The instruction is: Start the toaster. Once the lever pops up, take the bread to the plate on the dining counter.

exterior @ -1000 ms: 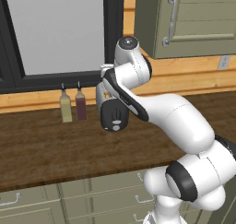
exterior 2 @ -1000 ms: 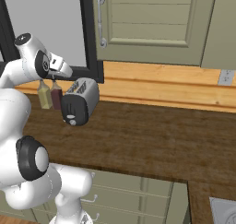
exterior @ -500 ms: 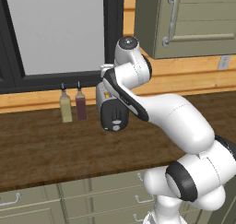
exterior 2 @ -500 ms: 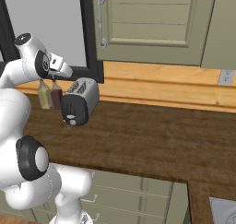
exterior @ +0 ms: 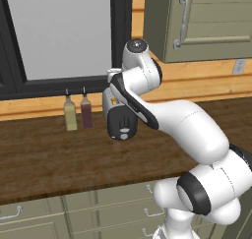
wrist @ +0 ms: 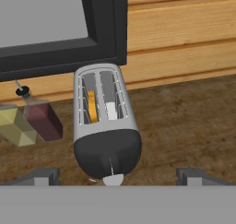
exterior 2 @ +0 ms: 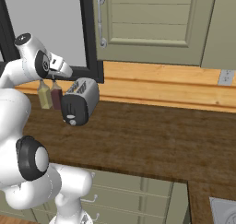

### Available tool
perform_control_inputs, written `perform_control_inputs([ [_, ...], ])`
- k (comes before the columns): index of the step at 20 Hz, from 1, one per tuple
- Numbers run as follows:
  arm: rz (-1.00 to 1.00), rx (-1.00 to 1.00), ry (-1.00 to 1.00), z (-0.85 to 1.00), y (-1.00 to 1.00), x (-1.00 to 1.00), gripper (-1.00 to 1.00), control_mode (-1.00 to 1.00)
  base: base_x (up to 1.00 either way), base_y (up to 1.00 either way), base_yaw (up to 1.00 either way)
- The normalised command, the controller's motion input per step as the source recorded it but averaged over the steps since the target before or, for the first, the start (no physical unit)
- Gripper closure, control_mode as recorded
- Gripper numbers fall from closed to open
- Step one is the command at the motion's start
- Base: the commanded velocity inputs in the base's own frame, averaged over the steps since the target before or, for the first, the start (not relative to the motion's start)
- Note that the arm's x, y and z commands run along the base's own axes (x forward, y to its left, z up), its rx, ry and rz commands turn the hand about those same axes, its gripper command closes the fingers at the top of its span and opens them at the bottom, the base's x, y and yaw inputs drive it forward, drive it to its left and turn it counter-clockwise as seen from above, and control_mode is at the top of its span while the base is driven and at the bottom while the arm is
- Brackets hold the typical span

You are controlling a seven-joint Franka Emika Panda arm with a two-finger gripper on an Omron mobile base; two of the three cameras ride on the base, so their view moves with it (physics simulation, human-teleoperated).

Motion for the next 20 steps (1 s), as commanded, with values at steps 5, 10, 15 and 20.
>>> perform_control_inputs([
  [5, 0.0, 0.0, 0.0, 0.0, 0.0, 0.0, -1.0, -1.0, 0.0, 0.0, 0.0],
  [10, 0.0, 0.0, 0.0, 0.0, 0.0, 0.0, -1.0, -1.0, 0.0, 0.0, 0.0],
  [15, 0.0, 0.0, 0.0, 0.0, 0.0, 0.0, -1.0, -1.0, 0.0, 0.0, 0.0],
  [20, 0.0, 0.0, 0.0, 0.0, 0.0, 0.0, -1.0, -1.0, 0.0, 0.0, 0.0],
])
